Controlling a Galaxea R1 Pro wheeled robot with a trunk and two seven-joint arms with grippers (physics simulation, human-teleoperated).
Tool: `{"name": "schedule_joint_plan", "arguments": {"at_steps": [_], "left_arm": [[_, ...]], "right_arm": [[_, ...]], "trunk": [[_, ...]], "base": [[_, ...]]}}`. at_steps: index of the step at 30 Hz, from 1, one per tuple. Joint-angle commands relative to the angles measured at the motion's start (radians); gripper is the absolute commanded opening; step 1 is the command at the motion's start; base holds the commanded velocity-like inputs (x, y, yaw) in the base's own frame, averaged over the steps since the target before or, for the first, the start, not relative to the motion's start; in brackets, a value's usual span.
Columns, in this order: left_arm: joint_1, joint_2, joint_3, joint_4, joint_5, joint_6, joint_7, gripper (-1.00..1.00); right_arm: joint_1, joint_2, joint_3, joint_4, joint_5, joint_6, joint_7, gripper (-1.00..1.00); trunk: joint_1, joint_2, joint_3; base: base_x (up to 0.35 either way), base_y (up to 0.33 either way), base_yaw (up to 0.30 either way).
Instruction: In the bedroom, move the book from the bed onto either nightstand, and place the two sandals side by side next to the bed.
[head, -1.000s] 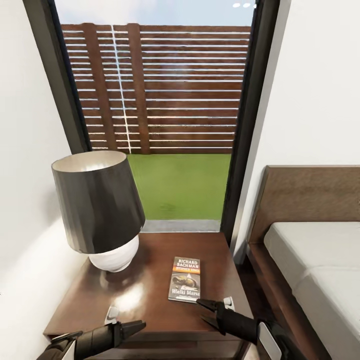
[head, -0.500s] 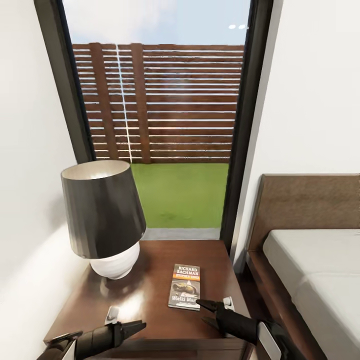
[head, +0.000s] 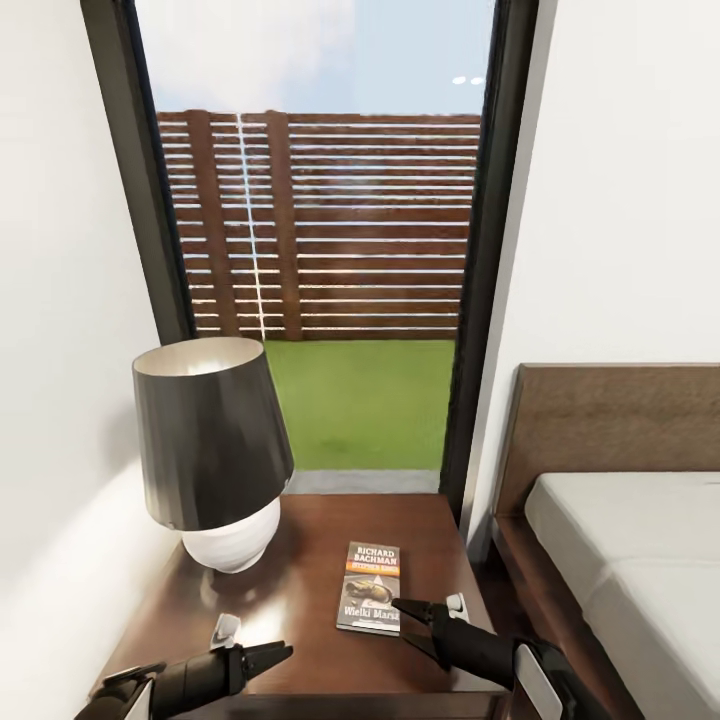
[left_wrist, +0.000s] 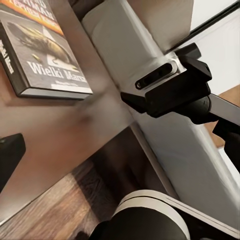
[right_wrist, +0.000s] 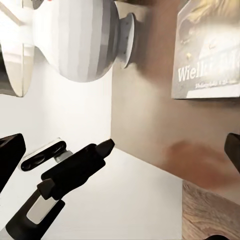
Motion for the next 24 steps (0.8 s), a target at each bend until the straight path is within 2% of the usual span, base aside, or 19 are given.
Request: {"name": "schedule_joint_plan", "arguments": {"at_steps": [1, 24], "left_arm": [[0.000, 0.000, 0.000, 0.000, 0.002, 0.011, -0.003, 1.00], [0.000, 0.000, 0.000, 0.000, 0.002, 0.011, -0.003, 1.00]], "right_arm": [[0.000, 0.000, -0.002, 0.000, -0.001, 0.005, 0.002, 1.00], [0.000, -0.001, 0.001, -0.001, -0.002, -0.004, 0.006, 1.00]], "trunk": [[-0.004, 0.007, 0.002], [-0.092, 0.168, 0.074]], "base": [[0.000, 0.000, 0.000], [0.000, 0.000, 0.000]]}}
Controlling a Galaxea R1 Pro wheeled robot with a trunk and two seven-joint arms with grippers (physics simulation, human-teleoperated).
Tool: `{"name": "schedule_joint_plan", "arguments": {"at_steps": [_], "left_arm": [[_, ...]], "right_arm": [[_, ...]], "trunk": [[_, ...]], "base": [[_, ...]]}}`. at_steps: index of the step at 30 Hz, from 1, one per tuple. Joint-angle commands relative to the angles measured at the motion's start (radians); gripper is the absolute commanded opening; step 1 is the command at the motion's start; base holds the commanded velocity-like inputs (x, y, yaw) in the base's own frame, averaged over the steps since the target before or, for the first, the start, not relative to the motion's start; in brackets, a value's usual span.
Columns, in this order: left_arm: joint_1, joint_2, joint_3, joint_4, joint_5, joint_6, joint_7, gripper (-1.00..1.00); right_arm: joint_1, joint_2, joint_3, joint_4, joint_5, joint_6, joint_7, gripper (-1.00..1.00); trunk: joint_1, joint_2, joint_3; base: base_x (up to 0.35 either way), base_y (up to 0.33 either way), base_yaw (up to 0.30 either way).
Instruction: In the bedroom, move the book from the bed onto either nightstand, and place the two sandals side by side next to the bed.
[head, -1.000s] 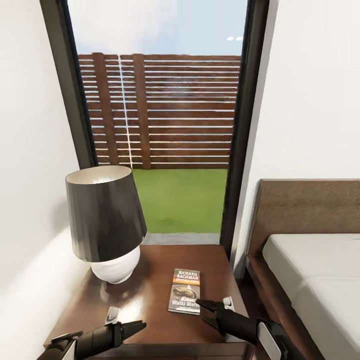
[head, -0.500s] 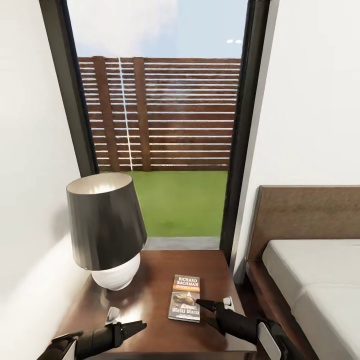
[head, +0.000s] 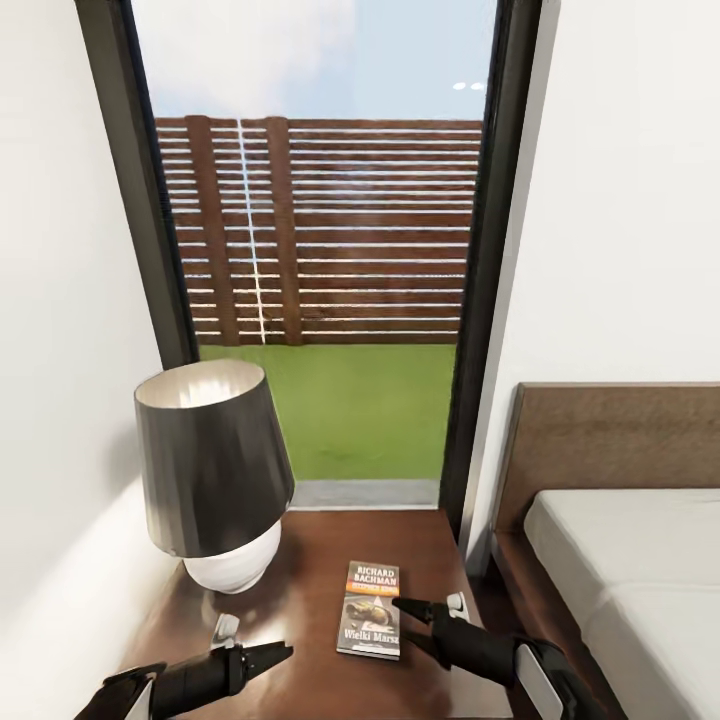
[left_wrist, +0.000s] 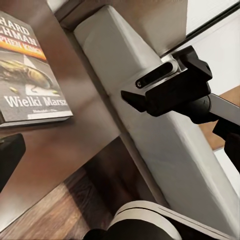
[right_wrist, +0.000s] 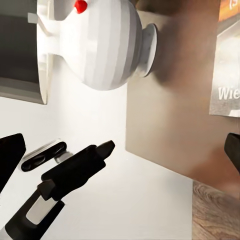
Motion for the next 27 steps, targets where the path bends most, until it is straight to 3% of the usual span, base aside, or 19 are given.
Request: {"name": "schedule_joint_plan", "arguments": {"at_steps": [1, 27], "left_arm": [[0.000, 0.000, 0.001, 0.000, 0.002, 0.011, -0.003, 1.00], [0.000, 0.001, 0.001, 0.000, 0.001, 0.011, -0.004, 1.00]], "right_arm": [[0.000, 0.000, -0.001, 0.000, -0.001, 0.005, 0.002, 1.00], [0.000, 0.000, 0.000, 0.000, 0.000, 0.001, 0.000, 1.00]], "trunk": [[-0.004, 0.007, 0.002], [-0.104, 0.189, 0.084]], "base": [[0.000, 0.000, 0.000], [0.000, 0.000, 0.000]]}}
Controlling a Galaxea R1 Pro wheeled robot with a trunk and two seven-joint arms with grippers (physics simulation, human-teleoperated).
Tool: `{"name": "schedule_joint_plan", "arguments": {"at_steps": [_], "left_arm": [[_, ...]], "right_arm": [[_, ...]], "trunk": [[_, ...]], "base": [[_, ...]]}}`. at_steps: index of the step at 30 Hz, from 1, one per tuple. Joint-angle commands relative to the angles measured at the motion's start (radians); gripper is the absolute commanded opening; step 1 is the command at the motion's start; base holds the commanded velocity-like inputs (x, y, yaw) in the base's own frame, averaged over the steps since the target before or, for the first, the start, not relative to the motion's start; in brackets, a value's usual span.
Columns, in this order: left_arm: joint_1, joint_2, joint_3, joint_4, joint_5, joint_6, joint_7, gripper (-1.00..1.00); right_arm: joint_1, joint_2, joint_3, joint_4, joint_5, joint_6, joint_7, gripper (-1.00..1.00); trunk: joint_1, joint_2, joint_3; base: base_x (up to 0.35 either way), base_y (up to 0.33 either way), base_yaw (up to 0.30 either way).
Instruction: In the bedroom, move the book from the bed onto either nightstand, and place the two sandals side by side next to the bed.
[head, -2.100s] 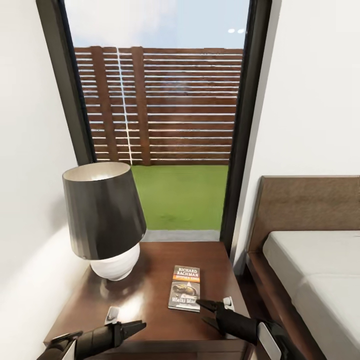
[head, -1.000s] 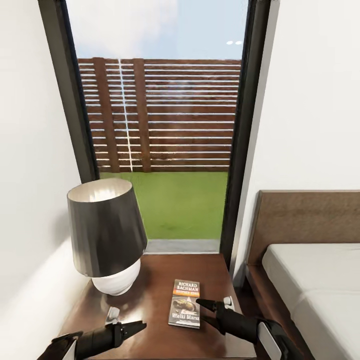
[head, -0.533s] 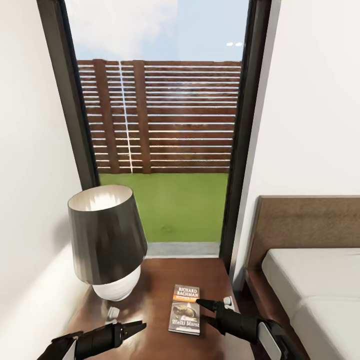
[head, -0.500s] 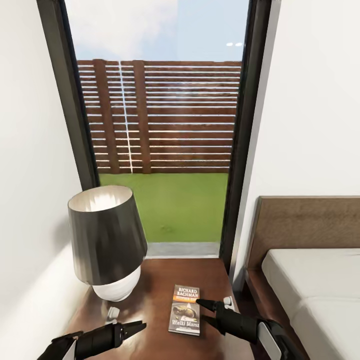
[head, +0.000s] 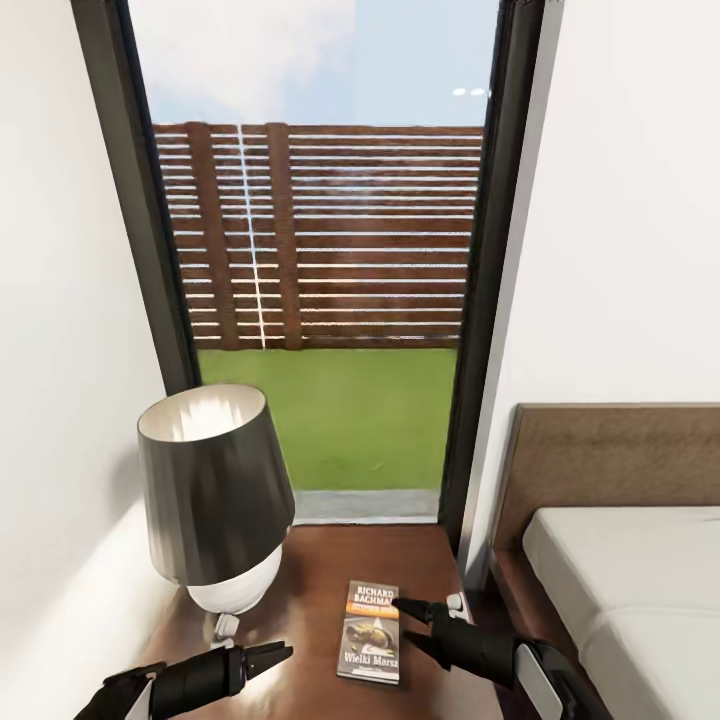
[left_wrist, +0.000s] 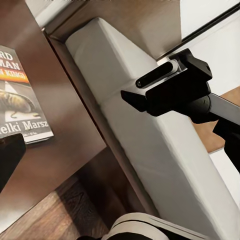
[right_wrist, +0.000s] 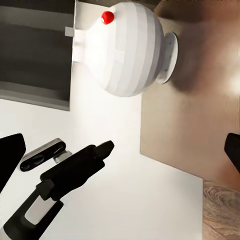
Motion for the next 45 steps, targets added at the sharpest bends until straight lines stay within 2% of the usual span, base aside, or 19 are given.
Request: {"name": "schedule_joint_plan", "arguments": {"at_steps": [1, 11, 15, 22, 24, 26, 28, 30, 31, 32, 33, 34, 36, 37, 38, 39, 41, 45], "left_arm": [[0.000, 0.000, 0.001, 0.000, 0.002, 0.011, -0.003, 1.00], [0.000, 0.001, 0.001, 0.000, 0.002, 0.011, -0.005, 1.00], [0.000, 0.001, 0.001, 0.000, 0.002, 0.011, -0.006, 1.00], [0.000, 0.004, 0.002, 0.000, 0.002, 0.012, -0.005, 1.00], [0.000, 0.005, 0.002, 0.000, 0.002, 0.011, -0.003, 1.00], [0.000, 0.004, 0.001, 0.000, 0.001, 0.010, 0.013, 1.00], [0.000, 0.003, 0.000, 0.000, 0.000, 0.009, 0.049, 1.00], [0.000, 0.002, 0.000, 0.000, -0.004, 0.007, 0.135, 1.00], [0.000, 0.002, -0.001, 0.000, -0.008, 0.006, 0.185, 1.00], [0.000, 0.001, -0.001, 0.000, -0.010, 0.004, 0.209, 1.00], [0.000, 0.000, -0.002, -0.001, -0.014, 0.001, 0.253, 1.00], [0.000, -0.001, -0.003, -0.001, -0.016, -0.002, 0.271, 1.00], [0.000, -0.009, -0.008, 0.000, -0.023, -0.012, 0.320, 1.00], [0.000, -0.012, -0.011, 0.000, -0.026, -0.015, 0.327, 1.00], [0.000, -0.016, -0.019, 0.000, -0.033, -0.021, 0.340, 1.00], [0.000, -0.017, -0.023, 0.000, -0.038, -0.024, 0.346, 1.00], [0.000, -0.021, -0.035, 0.001, -0.056, -0.041, 0.378, 1.00], [0.001, -0.023, -0.042, 0.041, -0.079, -0.071, 0.445, 1.00]], "right_arm": [[-0.001, 0.000, -0.001, 0.000, -0.001, 0.005, 0.001, 1.00], [-0.001, 0.003, -0.001, -0.001, -0.003, 0.006, 0.002, 1.00], [-0.001, 0.017, -0.001, -0.004, -0.003, 0.007, 0.005, 1.00], [-0.001, 0.020, -0.001, 0.000, 0.003, 0.001, 0.001, 1.00], [-0.001, 0.021, -0.001, 0.000, 0.006, -0.035, 0.002, 1.00], [-0.001, 0.020, 0.000, 0.000, 0.008, -0.112, 0.002, 1.00], [-0.001, 0.019, -0.001, 0.000, 0.009, -0.167, 0.003, 1.00], [0.001, 0.013, -0.001, 0.007, 0.017, -0.209, 0.002, 1.00], [0.003, 0.007, -0.002, 0.012, 0.033, -0.221, 0.002, 1.00], [0.005, -0.002, -0.002, 0.013, 0.045, -0.225, 0.002, 1.00], [0.007, -0.033, -0.002, 0.015, 0.077, -0.237, 0.001, 1.00], [0.008, -0.055, -0.002, 0.016, 0.096, -0.245, 0.001, 1.00], [0.010, -0.153, -0.003, 0.025, 0.173, -0.308, 0.001, 1.00], [0.010, -0.174, -0.003, 0.030, 0.189, -0.330, 0.000, 1.00], [0.011, -0.211, -0.003, 0.046, 0.217, -0.382, 0.000, 1.00], [0.011, -0.224, -0.003, 0.059, 0.226, -0.410, 0.000, 1.00], [0.012, -0.259, -0.003, 0.147, 0.250, -0.520, -0.001, 1.00], [0.013, -0.276, -0.003, 0.347, 0.263, -0.622, -0.003, 1.00]], "trunk": [[-0.004, 0.007, 0.002], [-0.042, 0.077, 0.034], [-0.058, 0.105, 0.046], [-0.085, 0.154, 0.068], [-0.092, 0.168, 0.074], [-0.100, 0.182, 0.081], [-0.108, 0.196, 0.087], [-0.115, 0.210, 0.093], [-0.119, 0.217, 0.096], [-0.123, 0.224, 0.099], [-0.127, 0.231, 0.102], [-0.131, 0.238, 0.106], [-0.138, 0.252, 0.112], [-0.142, 0.259, 0.115], [-0.146, 0.266, 0.118], [-0.150, 0.273, 0.121], [-0.157, 0.287, 0.128], [-0.173, 0.315, 0.140]], "base": [[0.000, 0.000, 0.000], [0.000, 0.000, 0.000], [0.000, 0.000, 0.000], [0.000, 0.000, 0.000], [0.000, 0.000, 0.000], [0.000, 0.000, 0.000], [0.000, 0.000, 0.000], [0.000, 0.000, 0.000], [0.000, 0.000, 0.000], [0.000, 0.000, 0.000], [0.000, 0.000, 0.000], [0.000, 0.000, 0.000], [0.000, 0.000, 0.000], [0.000, 0.000, 0.000], [0.000, 0.000, 0.000], [0.000, 0.000, 0.000], [0.000, 0.000, 0.000], [0.000, 0.000, 0.000]]}}
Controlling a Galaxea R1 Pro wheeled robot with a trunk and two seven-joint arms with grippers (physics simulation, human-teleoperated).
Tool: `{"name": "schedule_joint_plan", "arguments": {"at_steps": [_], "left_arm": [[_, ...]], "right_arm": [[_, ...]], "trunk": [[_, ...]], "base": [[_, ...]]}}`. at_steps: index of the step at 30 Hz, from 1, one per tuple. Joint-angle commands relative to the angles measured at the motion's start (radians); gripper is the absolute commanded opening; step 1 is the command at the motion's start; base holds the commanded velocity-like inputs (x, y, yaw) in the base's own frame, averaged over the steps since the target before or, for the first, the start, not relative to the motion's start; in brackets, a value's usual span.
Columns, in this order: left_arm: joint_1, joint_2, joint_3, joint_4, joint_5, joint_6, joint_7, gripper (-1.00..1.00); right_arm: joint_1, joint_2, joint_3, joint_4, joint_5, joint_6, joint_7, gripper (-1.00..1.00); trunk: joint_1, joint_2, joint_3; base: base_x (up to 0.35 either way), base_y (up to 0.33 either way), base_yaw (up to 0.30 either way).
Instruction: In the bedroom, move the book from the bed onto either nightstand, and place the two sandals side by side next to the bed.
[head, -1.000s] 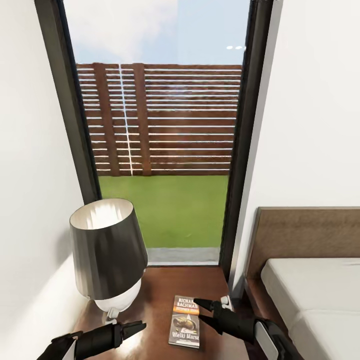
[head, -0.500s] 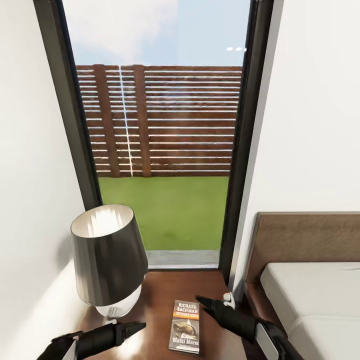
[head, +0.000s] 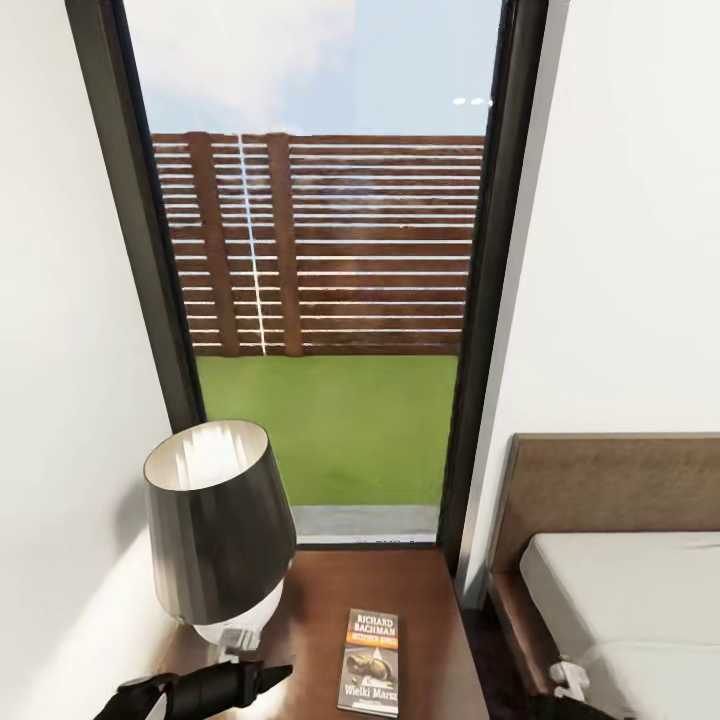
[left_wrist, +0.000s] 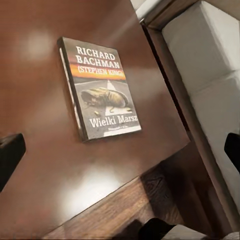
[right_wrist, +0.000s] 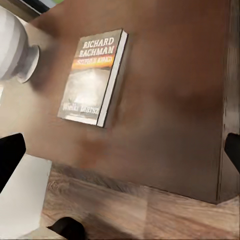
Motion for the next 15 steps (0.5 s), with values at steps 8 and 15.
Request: {"name": "schedule_joint_plan", "arguments": {"at_steps": [8, 15], "left_arm": [[0.000, -0.001, -0.002, 0.223, -0.012, -0.170, 0.058, 1.00], [0.000, -0.015, -0.004, 0.370, -0.046, -0.233, 0.145, 1.00]], "right_arm": [[0.000, -0.004, -0.003, 0.219, 0.000, -0.135, -0.003, 1.00], [0.000, 0.003, -0.003, 0.306, 0.017, -0.148, -0.032, 1.00]], "trunk": [[-0.031, 0.056, 0.024], [-0.058, 0.105, 0.046]], "base": [[0.000, 0.000, 0.000], [0.000, 0.000, 0.000]]}}
